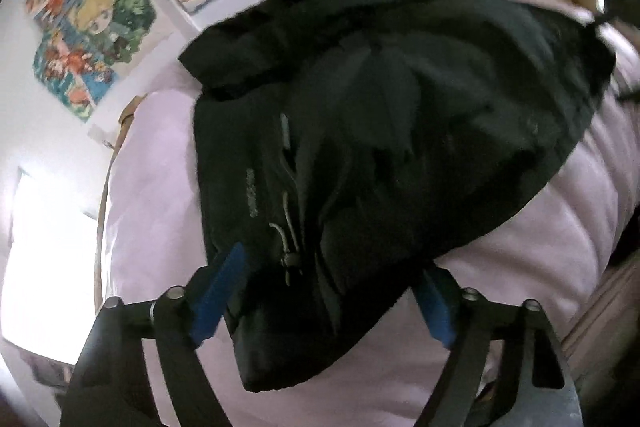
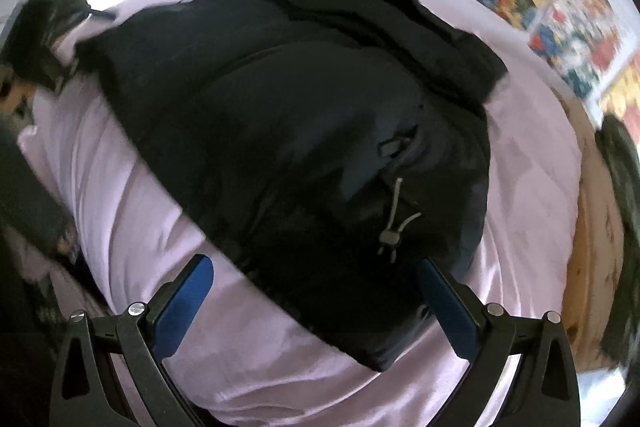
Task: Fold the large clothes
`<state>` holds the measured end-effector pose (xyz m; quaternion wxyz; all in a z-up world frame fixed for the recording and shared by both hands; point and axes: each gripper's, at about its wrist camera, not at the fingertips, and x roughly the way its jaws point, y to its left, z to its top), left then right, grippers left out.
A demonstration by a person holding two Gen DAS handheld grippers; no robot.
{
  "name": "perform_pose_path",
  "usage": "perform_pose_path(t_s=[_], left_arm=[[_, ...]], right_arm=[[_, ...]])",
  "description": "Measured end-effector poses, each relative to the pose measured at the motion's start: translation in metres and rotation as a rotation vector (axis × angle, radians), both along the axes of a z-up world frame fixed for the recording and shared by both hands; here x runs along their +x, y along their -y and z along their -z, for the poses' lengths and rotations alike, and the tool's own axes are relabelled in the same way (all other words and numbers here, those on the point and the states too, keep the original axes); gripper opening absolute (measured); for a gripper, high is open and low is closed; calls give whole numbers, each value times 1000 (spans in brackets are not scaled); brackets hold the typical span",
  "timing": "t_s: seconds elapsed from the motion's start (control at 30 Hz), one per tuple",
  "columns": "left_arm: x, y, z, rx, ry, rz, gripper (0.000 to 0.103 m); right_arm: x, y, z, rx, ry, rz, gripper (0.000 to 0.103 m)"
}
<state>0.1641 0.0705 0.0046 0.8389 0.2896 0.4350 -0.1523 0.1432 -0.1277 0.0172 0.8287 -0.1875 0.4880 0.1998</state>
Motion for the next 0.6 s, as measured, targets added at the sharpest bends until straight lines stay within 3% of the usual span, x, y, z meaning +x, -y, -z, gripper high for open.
perform_pose_path(t_s=[0.13,0.27,0.43,0.5,0.57,0.6], left_arm=[[-2,6,-16,-77,7,-12,49],[-9,19,-25,-94,41,-10,35],[-6,20,-31,-126,47,-29,33],[-6,19,-28,-123,31,-30,33],[-5,18,-24,-109,11,-21,33],[-5,17,-21,-99,-15,-14,35]], right_arm=[[-10,-4,10,-38,16,-38,103],[-16,-11,20,-134,66,-85,103],[-22,-26,41,-412,229,-115,103],[-18,-23,43,-459,279,-81,103],[-11,-19,42,-452,278,-65,82],[-8,-16,40,-424,255,-60,60]])
